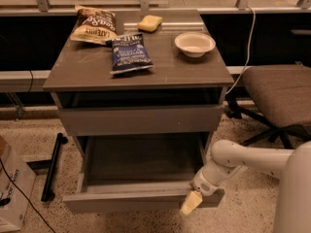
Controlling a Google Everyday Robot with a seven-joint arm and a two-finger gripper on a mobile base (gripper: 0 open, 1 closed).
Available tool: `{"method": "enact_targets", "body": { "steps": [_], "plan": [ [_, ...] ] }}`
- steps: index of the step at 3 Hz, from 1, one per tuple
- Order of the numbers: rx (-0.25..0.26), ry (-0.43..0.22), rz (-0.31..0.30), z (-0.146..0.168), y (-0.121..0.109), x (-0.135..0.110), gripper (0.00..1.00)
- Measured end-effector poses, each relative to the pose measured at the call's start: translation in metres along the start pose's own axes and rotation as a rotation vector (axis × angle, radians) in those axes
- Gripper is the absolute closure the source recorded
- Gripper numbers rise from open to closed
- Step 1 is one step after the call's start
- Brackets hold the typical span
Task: Open middle drawer
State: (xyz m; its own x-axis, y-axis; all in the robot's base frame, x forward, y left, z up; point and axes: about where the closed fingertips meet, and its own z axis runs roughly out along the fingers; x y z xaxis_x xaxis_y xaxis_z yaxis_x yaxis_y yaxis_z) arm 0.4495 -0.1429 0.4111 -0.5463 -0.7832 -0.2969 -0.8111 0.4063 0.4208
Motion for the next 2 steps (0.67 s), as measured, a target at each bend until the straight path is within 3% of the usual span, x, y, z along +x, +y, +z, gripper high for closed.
{"method": "enact_targets", "body": {
  "steps": [1, 2],
  "plan": [
    [-0.014, -0.022, 0.073, 0.0039, 0.0196, 0.0103, 0.0],
    [-0.014, -0.022, 0.073, 0.0039, 0.0196, 0.0103, 0.0]
  ]
}}
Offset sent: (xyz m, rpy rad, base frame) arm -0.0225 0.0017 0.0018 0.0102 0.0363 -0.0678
